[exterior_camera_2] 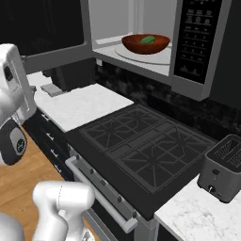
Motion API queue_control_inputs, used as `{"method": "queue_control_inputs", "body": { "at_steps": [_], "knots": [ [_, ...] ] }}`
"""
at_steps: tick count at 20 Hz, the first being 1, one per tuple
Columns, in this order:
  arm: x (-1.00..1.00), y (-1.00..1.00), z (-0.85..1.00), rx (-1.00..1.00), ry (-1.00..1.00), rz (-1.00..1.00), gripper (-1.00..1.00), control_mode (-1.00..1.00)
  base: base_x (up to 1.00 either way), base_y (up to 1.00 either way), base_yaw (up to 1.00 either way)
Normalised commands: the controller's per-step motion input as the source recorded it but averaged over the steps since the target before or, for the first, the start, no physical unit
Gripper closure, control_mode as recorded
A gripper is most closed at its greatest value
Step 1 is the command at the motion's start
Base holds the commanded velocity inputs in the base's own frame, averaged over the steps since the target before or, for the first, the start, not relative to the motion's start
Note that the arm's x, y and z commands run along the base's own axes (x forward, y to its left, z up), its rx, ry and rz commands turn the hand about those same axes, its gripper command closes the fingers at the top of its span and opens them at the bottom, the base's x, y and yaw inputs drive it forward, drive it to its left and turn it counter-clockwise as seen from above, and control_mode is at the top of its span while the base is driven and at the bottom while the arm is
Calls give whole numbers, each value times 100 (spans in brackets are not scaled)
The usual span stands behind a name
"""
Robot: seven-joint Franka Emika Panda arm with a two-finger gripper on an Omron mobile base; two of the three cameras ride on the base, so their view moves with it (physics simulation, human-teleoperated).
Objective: Pick the broccoli from the sink and place it in the bowl. Then pick the bowl and place it in the microwave. Then close the microwave door and press the start button.
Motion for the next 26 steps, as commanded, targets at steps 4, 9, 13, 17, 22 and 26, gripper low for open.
{"method": "queue_control_inputs", "body": {
  "at_steps": [4,9,13,17,22,26],
  "knots": [
    [-73,47,22,0,23,0,-100,-100,0,0,0],
    [-27,57,-20,0,3,-1,-100,-100,0,0,0],
    [0,82,-39,0,-4,-10,-100,-100,0,0,0],
    [0,79,-58,2,-4,-8,-100,-100,0,0,0],
    [12,70,-46,4,-1,-7,-100,-100,0,0,0],
    [39,73,-51,0,0,-6,-100,-100,0,0,0]
  ]
}}
